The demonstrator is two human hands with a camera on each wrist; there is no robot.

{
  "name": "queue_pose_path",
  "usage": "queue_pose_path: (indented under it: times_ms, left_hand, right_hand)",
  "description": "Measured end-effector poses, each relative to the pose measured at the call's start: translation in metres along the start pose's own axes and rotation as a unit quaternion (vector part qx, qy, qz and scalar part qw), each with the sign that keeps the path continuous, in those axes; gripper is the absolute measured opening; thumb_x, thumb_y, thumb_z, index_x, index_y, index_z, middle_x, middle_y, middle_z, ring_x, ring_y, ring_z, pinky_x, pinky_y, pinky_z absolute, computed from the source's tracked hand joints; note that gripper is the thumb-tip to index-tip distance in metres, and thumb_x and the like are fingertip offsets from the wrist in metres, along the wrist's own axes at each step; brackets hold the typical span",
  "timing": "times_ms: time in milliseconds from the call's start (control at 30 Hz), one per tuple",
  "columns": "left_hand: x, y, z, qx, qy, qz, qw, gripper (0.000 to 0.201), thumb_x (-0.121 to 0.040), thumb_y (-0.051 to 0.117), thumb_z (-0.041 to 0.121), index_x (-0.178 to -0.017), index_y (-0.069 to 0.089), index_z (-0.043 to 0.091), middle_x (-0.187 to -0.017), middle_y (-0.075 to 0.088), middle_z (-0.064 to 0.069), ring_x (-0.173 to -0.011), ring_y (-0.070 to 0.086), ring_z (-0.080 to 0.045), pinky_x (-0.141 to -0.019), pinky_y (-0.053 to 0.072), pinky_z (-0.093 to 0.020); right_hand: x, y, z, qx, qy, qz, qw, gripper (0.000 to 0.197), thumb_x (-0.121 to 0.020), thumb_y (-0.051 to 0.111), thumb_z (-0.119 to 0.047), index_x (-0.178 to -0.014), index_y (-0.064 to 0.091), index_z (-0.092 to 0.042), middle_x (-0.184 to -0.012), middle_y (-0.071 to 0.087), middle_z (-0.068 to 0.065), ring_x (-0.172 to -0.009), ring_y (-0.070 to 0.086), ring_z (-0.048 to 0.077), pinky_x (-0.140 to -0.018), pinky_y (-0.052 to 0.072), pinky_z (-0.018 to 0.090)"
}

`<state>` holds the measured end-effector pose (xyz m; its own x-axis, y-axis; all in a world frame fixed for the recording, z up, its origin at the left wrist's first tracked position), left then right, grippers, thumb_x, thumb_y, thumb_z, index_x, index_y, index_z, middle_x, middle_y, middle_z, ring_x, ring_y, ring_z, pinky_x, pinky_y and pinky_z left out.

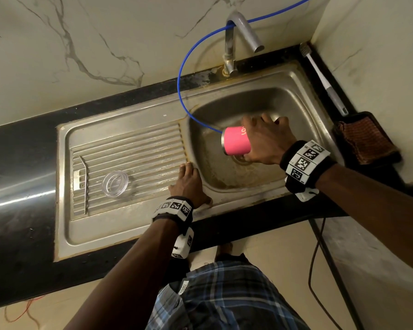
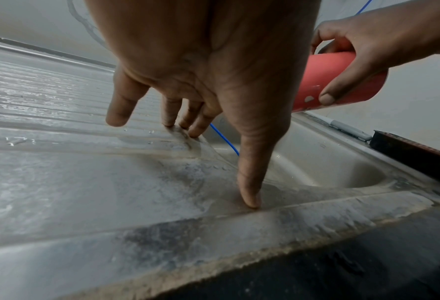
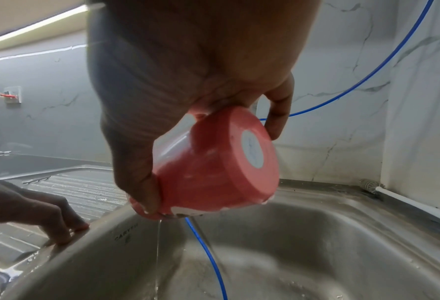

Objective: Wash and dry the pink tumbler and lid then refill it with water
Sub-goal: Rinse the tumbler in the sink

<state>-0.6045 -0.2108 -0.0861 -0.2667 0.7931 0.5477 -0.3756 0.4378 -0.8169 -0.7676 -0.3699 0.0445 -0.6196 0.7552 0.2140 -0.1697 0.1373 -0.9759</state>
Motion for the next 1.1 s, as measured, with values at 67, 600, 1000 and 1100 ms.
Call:
queue_pose_path:
  times_ms: [67,600,1000,1100]
  left_hand:
    - [0.0,0.0,0.0,0.0,-0.002,0.002,1.0,0.129,-0.065,0.098,0.053,-0.162,0.028,0.005,-0.176,0.01,-0.009,-0.165,0.003,-0.031,-0.117,0.04,-0.068]
    - [-0.004,0.004,-0.003,0.001,-0.002,0.01,1.0,0.129,-0.064,0.098,0.054,-0.161,0.029,0.005,-0.176,0.009,-0.006,-0.165,0.003,-0.031,-0.117,0.04,-0.067]
    - [0.001,0.001,-0.002,-0.004,0.001,0.0,1.0,0.129,-0.066,0.096,0.057,-0.162,0.028,0.006,-0.177,0.007,-0.006,-0.165,0.001,-0.029,-0.115,0.039,-0.071]
    - [0.002,0.001,-0.003,-0.005,0.003,0.003,1.0,0.127,-0.067,0.095,0.057,-0.162,0.028,0.007,-0.177,0.006,-0.004,-0.165,0.001,-0.028,-0.114,0.04,-0.073]
  right_hand:
    - [0.0,0.0,0.0,-0.016,0.003,-0.002,1.0,0.083,-0.061,0.078,-0.057,-0.125,0.038,-0.021,-0.117,0.062,0.006,-0.11,0.055,0.031,-0.082,0.041,0.049]
    - [0.011,-0.002,-0.008,-0.147,0.049,-0.048,0.987,0.076,-0.073,0.078,-0.063,-0.138,0.055,-0.03,-0.14,0.051,0.005,-0.13,0.051,0.032,-0.102,0.04,0.05]
    - [0.029,0.032,-0.007,-0.138,0.082,-0.018,0.987,0.074,-0.072,0.075,-0.067,-0.135,0.057,-0.032,-0.123,0.053,0.002,-0.12,0.052,0.03,-0.091,0.044,0.047]
    - [0.037,0.032,-0.004,-0.169,0.095,0.04,0.98,0.073,-0.072,0.076,-0.063,-0.135,0.056,-0.032,-0.125,0.055,0.001,-0.117,0.055,0.029,-0.086,0.048,0.047]
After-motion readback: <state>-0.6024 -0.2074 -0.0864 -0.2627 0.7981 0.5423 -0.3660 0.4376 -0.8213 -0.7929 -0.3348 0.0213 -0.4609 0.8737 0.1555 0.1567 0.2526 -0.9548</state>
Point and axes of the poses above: each hand's wrist, its own x-axis away from the middle knuckle, its own y-axis out of the palm, z = x × y, the point moved 8 cm from there along -x, towards the middle knuckle
